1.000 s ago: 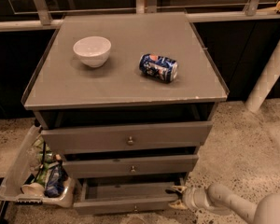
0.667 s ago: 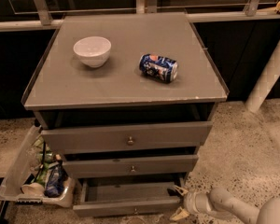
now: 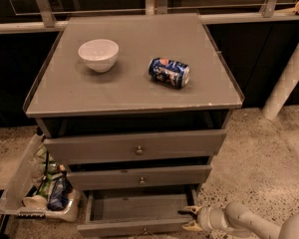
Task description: Open bottom drawer
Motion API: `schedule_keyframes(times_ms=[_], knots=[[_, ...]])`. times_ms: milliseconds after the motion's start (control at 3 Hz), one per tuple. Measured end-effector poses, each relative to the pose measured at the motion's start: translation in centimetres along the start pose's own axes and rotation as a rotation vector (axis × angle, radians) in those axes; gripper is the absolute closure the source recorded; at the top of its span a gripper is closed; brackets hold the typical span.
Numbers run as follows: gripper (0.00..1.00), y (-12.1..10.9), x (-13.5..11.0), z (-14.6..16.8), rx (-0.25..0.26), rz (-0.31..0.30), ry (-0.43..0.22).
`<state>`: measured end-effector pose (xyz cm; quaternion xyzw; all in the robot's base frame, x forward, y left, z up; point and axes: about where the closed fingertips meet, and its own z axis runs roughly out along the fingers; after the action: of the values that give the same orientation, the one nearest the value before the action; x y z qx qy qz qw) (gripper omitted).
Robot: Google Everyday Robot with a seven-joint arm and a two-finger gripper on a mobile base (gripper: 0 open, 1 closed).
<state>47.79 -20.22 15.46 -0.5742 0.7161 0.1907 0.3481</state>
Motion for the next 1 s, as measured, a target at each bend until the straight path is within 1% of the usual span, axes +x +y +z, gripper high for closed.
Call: schedule_keyframes(times_ms=[333, 667, 1000], knots=[[0.85, 0.0, -0.3, -0.3, 0.000, 0.000, 0.000], [1.00, 1.0, 0.1, -1.0, -0.005, -0.007, 0.003], [1.00, 0.9, -0.1, -1.2, -0.005, -0.007, 0.003]])
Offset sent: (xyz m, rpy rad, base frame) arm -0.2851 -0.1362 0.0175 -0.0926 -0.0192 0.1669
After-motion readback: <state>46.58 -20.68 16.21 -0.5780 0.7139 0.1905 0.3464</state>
